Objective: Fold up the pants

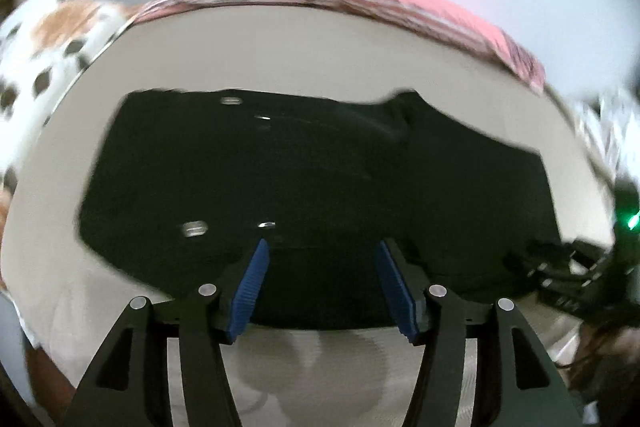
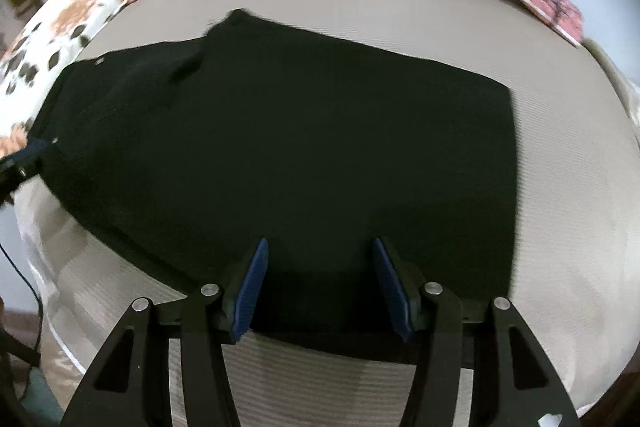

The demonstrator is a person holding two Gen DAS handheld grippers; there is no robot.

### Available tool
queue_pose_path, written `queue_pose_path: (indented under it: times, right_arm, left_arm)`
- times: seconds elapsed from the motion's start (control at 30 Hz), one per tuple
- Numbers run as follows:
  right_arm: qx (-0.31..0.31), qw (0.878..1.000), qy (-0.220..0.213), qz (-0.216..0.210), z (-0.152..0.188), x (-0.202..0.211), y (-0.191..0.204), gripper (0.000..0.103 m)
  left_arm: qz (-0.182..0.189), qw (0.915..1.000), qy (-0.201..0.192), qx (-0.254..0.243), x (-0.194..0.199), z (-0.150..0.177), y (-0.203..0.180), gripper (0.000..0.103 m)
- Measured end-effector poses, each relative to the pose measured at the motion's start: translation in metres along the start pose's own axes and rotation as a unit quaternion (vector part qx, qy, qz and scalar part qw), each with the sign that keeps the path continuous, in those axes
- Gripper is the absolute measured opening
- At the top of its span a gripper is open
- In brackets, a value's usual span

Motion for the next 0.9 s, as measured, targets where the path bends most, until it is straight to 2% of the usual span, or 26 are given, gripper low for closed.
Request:
queue_pose_path:
  times: [0.13,0.23,0.4,0.47,0.5,0.53,0.6,0.8,0.9]
  right_arm:
    - [0.032,0.999,-0.001,-0.012,-0.014,-0.006,0.029,0.053]
    - [0.050,0.999,0.000,-0.020,-0.026,-0.011,0.048,0.053]
    - [0.068,0.997,0.002,-0.043,-0.039,-0.014,0.070,0.053]
    - [0.063,0.995,0.001,-0.081,-0.043,-0.015,0.075,0.055]
    - [0.054,0.991,0.000,-0.120,-0.045,-0.015,0.079,0.058]
    - [0.049,0.989,-0.001,-0.139,-0.045,-0.014,0.082,0.065]
    - [0.040,0.985,-0.006,-0.166,-0.047,-0.013,0.088,0.066]
    - [0.019,0.984,-0.018,-0.176,-0.051,-0.010,0.091,0.066]
    - [0.017,0.985,-0.019,-0.169,-0.052,-0.010,0.091,0.065]
  left_arm:
    - [-0.002,0.9985,-0.004,0.055,0.019,-0.013,0.047,0.060]
    - [0.004,0.9928,0.004,0.120,0.025,-0.017,0.091,0.060]
    - [0.053,0.9737,0.032,0.219,0.020,-0.015,0.136,0.060]
    - [0.074,0.9625,0.047,0.257,0.015,-0.013,0.150,0.060]
    - [0.080,0.9593,0.049,0.267,0.015,-0.011,0.153,0.060]
    - [0.087,0.9556,0.051,0.277,0.014,-0.010,0.158,0.060]
    - [0.102,0.9490,0.056,0.293,0.010,-0.009,0.165,0.060]
    - [0.137,0.9317,0.085,0.326,-0.007,-0.002,0.177,0.060]
    - [0.159,0.9172,0.096,0.353,-0.017,-0.001,0.185,0.060]
Point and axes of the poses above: each gripper's, at about its wrist camera, not at the fingertips, and x roughly against the way its jaws point, y to its left, z to its underside, the point moved 5 cm from there along -x, roughly the way its jaws point, and after that the axes turned 14 degrees about x, right-handed, at the moved point
